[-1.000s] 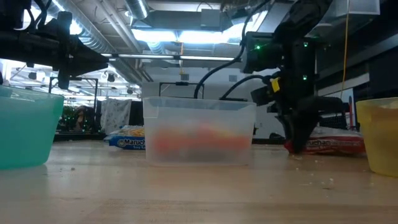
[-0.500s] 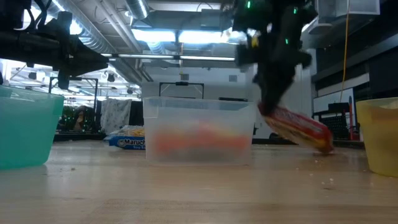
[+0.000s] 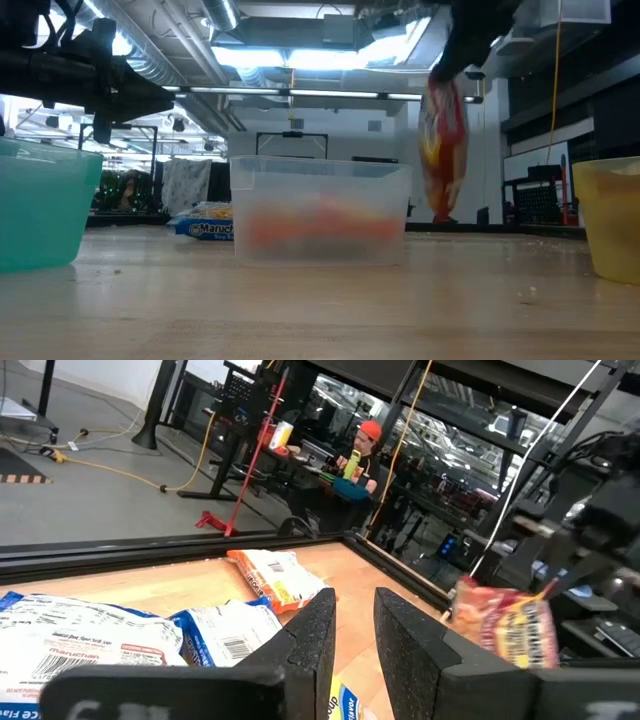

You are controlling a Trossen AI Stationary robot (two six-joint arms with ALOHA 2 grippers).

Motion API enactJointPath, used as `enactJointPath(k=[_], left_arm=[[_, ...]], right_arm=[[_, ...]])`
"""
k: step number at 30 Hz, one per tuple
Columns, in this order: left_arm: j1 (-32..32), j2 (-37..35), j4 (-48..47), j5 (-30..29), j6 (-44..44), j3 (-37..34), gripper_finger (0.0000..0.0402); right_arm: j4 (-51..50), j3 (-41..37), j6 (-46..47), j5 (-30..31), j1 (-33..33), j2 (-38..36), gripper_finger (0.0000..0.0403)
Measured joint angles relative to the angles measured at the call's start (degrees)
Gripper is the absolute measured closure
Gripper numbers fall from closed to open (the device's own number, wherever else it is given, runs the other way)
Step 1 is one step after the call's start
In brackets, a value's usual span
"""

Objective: Sort Maruchan noodles
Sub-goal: Put the red noodle pack into the yellow bin

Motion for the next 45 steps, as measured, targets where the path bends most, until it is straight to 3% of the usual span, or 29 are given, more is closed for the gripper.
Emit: enactJointPath(k=[6, 18, 25, 36, 45], left_arm=[[-0.01, 0.00, 0.01, 0.00, -0.33, 0.00, 0.0335], [0.00, 0.00, 0.00, -0.02, -0.46, 0.00, 0.0335], [0.00, -0.01, 0.02, -0.05, -0.75, 0.00, 0.0335], [-0.01, 0.00, 0.00, -1.75, -1.70, 0.00, 0.0335], [-0.02, 0.00, 0.00, -4.04, -1.49, 0.00, 0.0335]], right_arm=[[-0.43, 0.00, 9.83, 8.45, 9.53, -3.79, 0.0403], [-0.49, 0.00, 27.97, 29.65, 29.81, -4.10, 0.0403], [-3.97, 0.02, 39.67, 35.97, 39.00, -1.81, 0.0403], [-8.55, 0.04, 53.88, 35.29, 47.28, 4.41, 0.0403], [-14.70, 0.04, 61.07, 19.51, 47.76, 9.52, 0.0403]])
